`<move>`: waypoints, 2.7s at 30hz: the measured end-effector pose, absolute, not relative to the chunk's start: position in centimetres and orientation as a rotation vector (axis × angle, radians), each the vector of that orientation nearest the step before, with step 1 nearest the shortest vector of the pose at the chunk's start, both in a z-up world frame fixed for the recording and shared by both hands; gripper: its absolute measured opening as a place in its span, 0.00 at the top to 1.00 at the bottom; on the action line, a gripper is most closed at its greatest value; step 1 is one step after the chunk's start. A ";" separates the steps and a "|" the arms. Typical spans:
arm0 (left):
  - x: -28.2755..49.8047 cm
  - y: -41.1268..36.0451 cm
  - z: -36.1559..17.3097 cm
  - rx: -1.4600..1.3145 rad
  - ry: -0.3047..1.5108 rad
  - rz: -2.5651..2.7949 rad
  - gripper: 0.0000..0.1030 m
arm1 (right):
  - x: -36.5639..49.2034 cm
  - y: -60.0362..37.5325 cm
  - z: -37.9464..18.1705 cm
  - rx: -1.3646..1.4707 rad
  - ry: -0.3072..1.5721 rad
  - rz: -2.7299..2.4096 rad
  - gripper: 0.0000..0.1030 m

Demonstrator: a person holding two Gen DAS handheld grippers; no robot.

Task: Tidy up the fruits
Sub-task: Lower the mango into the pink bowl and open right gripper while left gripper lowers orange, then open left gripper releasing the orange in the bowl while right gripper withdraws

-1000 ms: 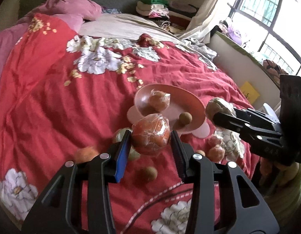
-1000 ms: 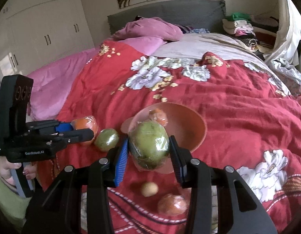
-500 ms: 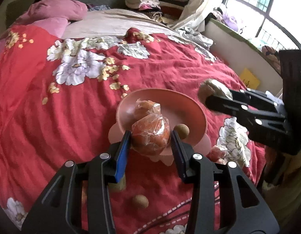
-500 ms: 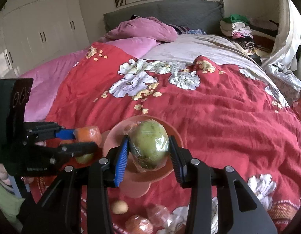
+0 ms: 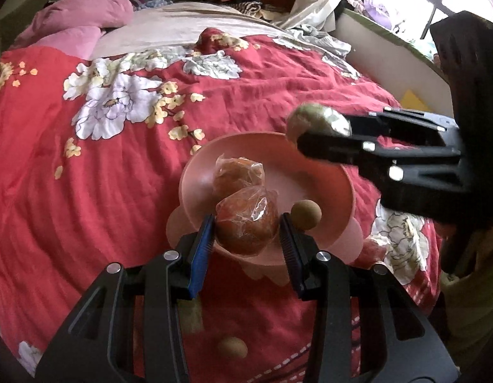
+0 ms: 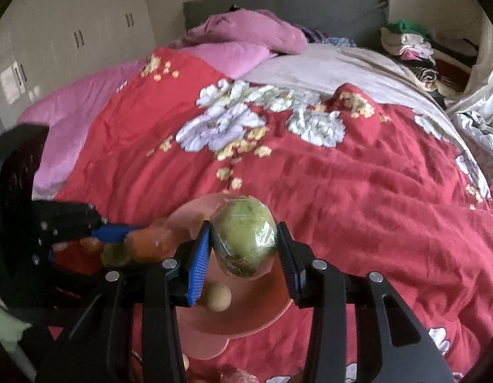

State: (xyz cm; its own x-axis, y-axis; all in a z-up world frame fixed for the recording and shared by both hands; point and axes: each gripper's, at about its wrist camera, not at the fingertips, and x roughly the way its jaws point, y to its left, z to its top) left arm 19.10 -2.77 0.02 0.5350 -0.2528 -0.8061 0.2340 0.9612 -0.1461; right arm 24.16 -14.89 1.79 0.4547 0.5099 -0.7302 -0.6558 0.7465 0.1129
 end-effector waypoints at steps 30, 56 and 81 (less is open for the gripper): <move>20.6 -3.7 -1.1 0.000 1.015 -0.278 0.68 | 25.3 -14.6 -0.9 -0.222 0.930 0.755 0.62; 20.1 -3.0 -0.3 -0.014 0.985 -0.266 0.68 | 25.3 -15.5 -0.5 -0.193 0.916 0.733 0.57; 17.1 1.4 2.8 -0.067 0.874 -0.210 0.49 | 24.5 -15.9 1.2 -0.150 0.860 0.733 0.25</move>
